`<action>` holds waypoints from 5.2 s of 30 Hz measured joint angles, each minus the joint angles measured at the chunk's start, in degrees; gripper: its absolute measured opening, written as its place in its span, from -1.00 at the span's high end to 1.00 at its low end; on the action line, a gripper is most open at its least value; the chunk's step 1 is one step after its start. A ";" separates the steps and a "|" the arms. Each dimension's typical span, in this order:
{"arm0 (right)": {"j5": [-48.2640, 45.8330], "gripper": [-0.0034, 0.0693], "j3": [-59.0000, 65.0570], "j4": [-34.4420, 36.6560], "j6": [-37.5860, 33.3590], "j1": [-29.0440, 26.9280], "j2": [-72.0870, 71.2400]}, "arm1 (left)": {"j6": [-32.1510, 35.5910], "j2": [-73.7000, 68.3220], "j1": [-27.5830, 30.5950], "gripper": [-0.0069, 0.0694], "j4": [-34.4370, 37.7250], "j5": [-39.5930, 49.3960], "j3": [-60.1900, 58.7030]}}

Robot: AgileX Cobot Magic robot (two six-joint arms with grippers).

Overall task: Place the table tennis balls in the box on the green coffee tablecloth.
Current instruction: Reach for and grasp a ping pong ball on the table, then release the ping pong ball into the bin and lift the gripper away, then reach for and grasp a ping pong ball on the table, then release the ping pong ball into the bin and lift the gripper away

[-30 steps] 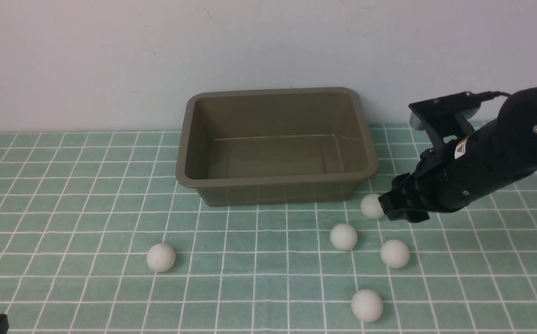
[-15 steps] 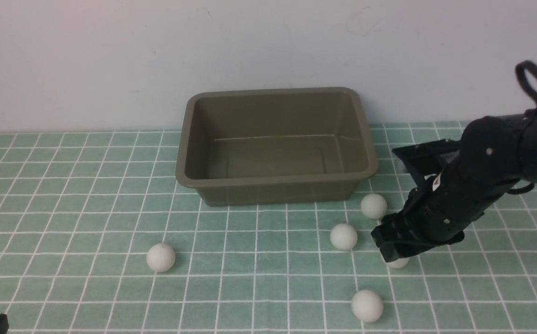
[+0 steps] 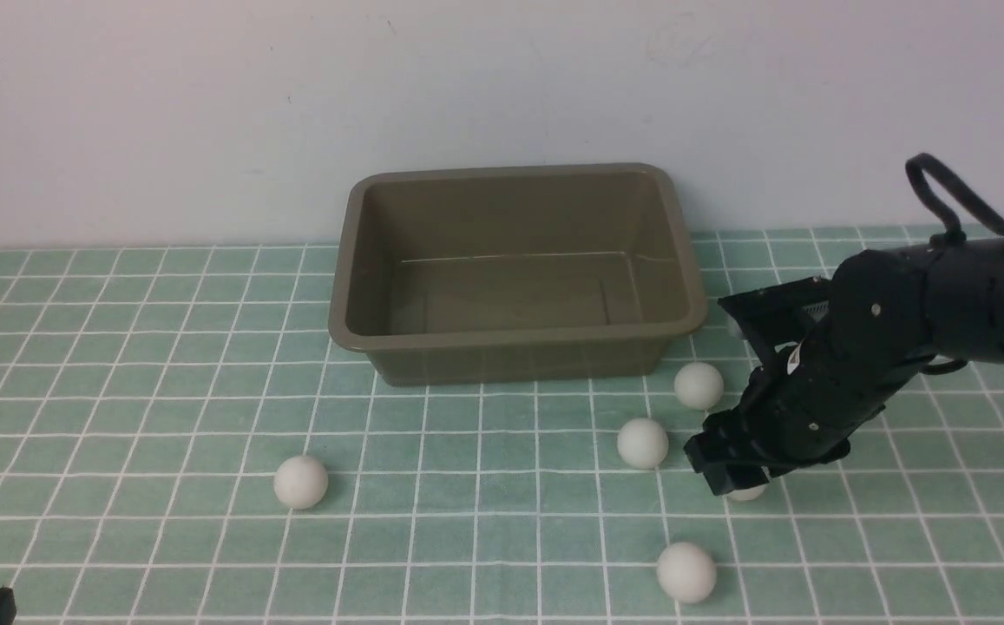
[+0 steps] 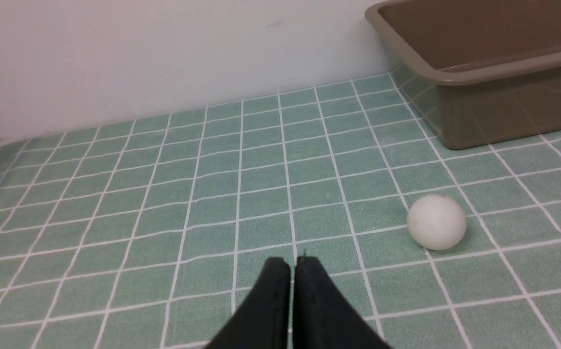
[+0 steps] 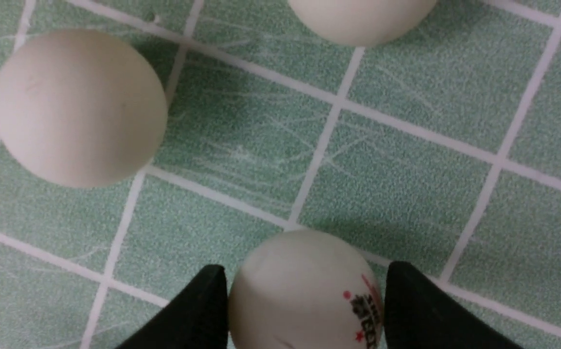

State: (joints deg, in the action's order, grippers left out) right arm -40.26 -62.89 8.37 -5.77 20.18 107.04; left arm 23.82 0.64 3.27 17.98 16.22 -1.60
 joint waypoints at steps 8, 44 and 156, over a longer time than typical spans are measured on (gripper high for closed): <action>-3.32 -0.10 -1.84 -0.92 0.00 0.00 0.22 | 0.00 0.00 0.00 0.83 0.00 0.00 0.00; -28.71 -0.30 -61.92 6.14 -5.89 0.04 22.73 | 0.00 0.00 0.00 0.83 0.00 0.00 0.00; -19.37 -0.10 -25.88 -15.50 4.63 18.31 -2.55 | 1.06 0.00 0.00 0.83 0.00 0.00 0.00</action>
State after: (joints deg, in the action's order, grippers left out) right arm -59.63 -88.78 -7.14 -1.14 38.49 104.49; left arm 24.88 0.64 3.27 17.98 16.22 -1.60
